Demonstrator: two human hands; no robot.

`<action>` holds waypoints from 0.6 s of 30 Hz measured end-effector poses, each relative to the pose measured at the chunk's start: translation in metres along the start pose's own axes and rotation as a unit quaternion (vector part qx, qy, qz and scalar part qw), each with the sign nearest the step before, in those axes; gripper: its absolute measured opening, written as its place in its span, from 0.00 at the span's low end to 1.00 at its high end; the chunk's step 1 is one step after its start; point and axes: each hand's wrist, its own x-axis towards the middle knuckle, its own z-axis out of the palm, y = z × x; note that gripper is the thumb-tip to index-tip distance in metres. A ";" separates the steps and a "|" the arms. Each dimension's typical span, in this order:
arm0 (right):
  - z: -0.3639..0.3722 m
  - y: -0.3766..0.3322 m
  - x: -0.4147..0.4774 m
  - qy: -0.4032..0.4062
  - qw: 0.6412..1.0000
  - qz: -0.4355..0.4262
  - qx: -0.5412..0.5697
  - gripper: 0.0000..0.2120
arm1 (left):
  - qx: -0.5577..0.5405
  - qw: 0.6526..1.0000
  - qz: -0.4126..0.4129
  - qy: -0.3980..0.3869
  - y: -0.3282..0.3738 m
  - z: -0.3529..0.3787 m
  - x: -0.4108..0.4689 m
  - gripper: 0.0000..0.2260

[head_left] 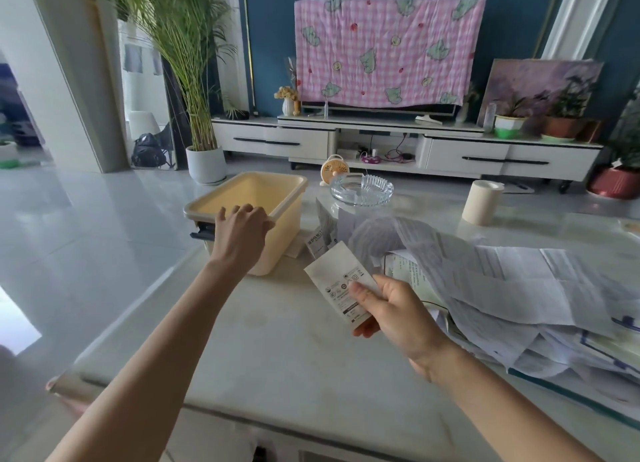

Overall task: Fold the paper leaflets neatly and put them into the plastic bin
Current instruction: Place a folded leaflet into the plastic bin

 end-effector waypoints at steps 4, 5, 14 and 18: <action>0.004 -0.015 0.008 0.032 0.999 -0.009 -0.001 0.07 | -0.030 0.997 0.042 0.062 -0.005 -0.020 -0.037 0.07; 0.006 -0.021 0.011 0.041 0.999 -0.020 -0.005 0.07 | -0.035 0.995 0.053 0.074 -0.006 -0.026 -0.052 0.06; 0.063 -0.062 0.061 0.053 0.948 -0.231 -0.214 0.04 | -0.046 0.990 0.097 0.090 -0.004 -0.070 -0.136 0.15; 0.099 -0.067 0.098 0.003 0.824 -0.291 -0.486 0.06 | -0.052 0.990 0.085 0.100 0.005 -0.071 -0.145 0.13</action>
